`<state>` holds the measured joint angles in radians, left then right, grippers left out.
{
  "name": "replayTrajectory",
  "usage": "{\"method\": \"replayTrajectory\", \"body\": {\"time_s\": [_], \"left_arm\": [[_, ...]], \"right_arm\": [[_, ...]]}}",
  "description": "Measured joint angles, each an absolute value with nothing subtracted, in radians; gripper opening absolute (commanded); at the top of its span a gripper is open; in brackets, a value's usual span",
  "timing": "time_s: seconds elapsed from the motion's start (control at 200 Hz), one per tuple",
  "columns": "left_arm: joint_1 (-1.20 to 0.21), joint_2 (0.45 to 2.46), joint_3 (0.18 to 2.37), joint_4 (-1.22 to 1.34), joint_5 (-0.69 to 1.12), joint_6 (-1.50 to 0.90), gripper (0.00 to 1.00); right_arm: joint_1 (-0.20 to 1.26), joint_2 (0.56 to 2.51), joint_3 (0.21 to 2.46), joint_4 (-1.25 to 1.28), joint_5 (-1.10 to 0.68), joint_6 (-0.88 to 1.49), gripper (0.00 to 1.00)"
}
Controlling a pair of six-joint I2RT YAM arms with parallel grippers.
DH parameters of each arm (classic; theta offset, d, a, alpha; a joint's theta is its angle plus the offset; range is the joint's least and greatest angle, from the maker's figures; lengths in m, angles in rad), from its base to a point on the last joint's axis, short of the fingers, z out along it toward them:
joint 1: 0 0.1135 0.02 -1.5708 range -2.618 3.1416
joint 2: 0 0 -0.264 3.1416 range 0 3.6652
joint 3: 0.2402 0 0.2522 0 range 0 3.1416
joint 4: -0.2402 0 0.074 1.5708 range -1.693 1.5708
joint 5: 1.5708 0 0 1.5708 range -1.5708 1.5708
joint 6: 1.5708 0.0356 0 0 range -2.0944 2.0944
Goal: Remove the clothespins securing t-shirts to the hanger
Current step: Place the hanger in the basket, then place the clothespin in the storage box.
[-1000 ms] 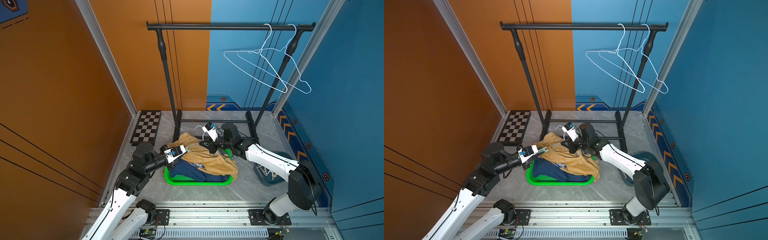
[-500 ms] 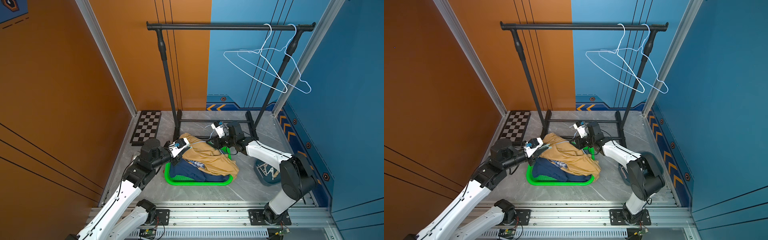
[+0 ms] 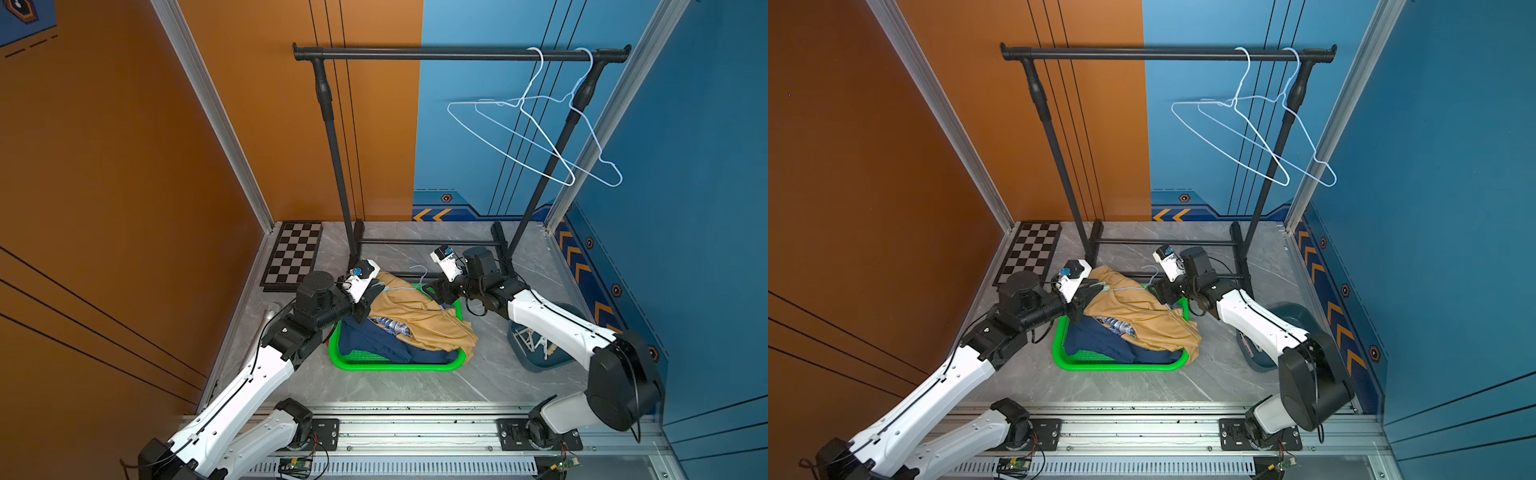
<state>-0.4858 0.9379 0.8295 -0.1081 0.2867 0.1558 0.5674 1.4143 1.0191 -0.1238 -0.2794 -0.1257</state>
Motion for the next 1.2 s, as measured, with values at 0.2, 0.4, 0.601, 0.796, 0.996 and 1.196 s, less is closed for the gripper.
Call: {"method": "replayTrajectory", "body": {"time_s": [0.2, 0.4, 0.601, 0.796, 0.996, 1.196], "left_arm": [[-0.485, 0.99, 0.92, -0.152, 0.293, 0.027, 0.27], [-0.471, 1.025, 0.958, -0.198, 0.325, -0.085, 0.29], [-0.458, 1.037, 0.959, -0.217, 0.349, -0.145, 0.29], [-0.456, 1.044, 0.96, -0.222, 0.372, -0.174, 0.29], [-0.452, 1.044, 0.966, -0.224, 0.384, -0.19, 0.29], [-0.451, 1.046, 0.972, -0.229, 0.394, -0.204, 0.28]], "right_arm": [[0.81, 1.246, 0.867, 0.081, -0.118, -0.44, 0.83], [0.893, 1.29, 0.874, 0.173, -0.02, -0.606, 0.79], [0.897, 1.335, 0.929, 0.213, -0.023, -0.626, 0.65], [0.896, 1.374, 0.976, 0.249, -0.067, -0.598, 0.52], [0.896, 1.414, 1.006, 0.258, -0.103, -0.579, 0.46], [0.896, 1.443, 1.025, 0.271, -0.114, -0.573, 0.4]]}}
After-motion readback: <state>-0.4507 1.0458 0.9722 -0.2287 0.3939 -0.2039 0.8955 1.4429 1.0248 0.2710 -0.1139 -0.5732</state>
